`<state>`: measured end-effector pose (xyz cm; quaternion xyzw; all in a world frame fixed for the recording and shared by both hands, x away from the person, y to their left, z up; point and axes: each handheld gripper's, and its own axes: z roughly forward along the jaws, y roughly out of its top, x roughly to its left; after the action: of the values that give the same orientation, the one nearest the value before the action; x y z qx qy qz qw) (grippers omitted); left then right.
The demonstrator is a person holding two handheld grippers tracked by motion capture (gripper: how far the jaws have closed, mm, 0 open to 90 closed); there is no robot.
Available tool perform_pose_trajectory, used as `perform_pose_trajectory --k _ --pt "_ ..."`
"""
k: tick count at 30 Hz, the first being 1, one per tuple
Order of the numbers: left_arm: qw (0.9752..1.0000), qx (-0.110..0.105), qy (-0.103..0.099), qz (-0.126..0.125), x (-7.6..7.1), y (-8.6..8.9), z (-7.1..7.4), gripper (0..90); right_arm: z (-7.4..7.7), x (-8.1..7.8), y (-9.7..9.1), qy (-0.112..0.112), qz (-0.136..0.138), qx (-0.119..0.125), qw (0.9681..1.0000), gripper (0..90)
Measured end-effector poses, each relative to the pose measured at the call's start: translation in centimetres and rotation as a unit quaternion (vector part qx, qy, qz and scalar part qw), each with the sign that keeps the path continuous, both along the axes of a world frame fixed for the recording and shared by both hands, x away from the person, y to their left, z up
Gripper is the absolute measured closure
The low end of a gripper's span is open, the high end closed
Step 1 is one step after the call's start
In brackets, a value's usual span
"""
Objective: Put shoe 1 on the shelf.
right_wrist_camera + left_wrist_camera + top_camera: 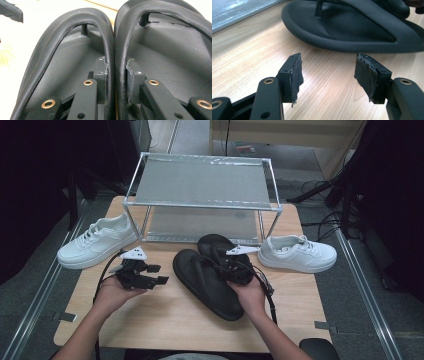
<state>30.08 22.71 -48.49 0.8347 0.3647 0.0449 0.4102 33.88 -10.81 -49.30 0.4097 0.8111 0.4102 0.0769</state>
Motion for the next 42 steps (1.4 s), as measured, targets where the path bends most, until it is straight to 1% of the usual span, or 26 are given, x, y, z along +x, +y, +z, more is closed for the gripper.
perform_pose_trajectory --k 3,9,15,17,21,27,29,31,35,37,40,42 --pt "1.0 0.007 -0.002 0.001 -0.4 0.2 -0.1 38.9 0.1 0.7 0.3 0.002 0.001 0.0 1.0 75.1" --pt "0.9999 0.0 -0.004 0.013 -1.0 0.9 -0.1 38.6 0.2 2.2 0.8 -0.001 0.001 -0.001 1.0 75.1" --pt "0.9998 0.003 -0.004 0.018 -1.5 1.2 -0.2 38.6 0.5 3.6 1.4 -0.002 -0.001 0.002 1.0 75.1" --pt "0.9998 0.004 -0.006 0.019 -1.6 1.2 -0.2 38.6 0.6 4.1 1.5 -0.004 -0.004 0.005 1.0 75.0" --pt "0.9998 0.004 -0.004 0.021 -1.6 1.4 -0.3 38.5 0.8 5.2 1.9 -0.005 -0.008 0.007 0.9999 75.0" --pt "0.9997 -0.002 -0.007 0.021 -1.7 1.4 -0.2 38.7 0.7 6.9 2.9 -0.009 -0.01 -0.004 0.9999 75.0" --pt "0.9997 -0.002 -0.01 0.021 -1.7 1.4 -0.2 38.7 0.7 7.4 3.0 -0.009 -0.017 -0.005 0.9998 75.0" --pt "0.9997 0.0 -0.01 0.02 -1.7 1.4 -0.2 38.7 0.7 8.0 2.8 -0.012 -0.025 -0.002 0.9996 75.0" --pt "0.9998 0.001 -0.008 0.019 -1.6 1.4 -0.3 38.7 0.5 8.9 2.4 -0.02 -0.048 0.003 0.9987 75.1" --pt "0.9998 0.003 -0.007 0.018 -1.6 1.3 -0.3 38.7 0.2 9.2 2.3 -0.019 -0.056 0.002 0.9982 75.0" --pt "0.9998 0.001 -0.009 0.017 -1.6 1.3 -0.3 38.7 -0.2 9.8 2.4 -0.01 -0.06 -0.009 0.9981 75.0" --pt "0.9998 0.001 -0.008 0.016 -1.6 1.4 -0.2 38.7 -0.3 10.2 2.3 -0.01 -0.063 -0.008 0.9979 75.0"
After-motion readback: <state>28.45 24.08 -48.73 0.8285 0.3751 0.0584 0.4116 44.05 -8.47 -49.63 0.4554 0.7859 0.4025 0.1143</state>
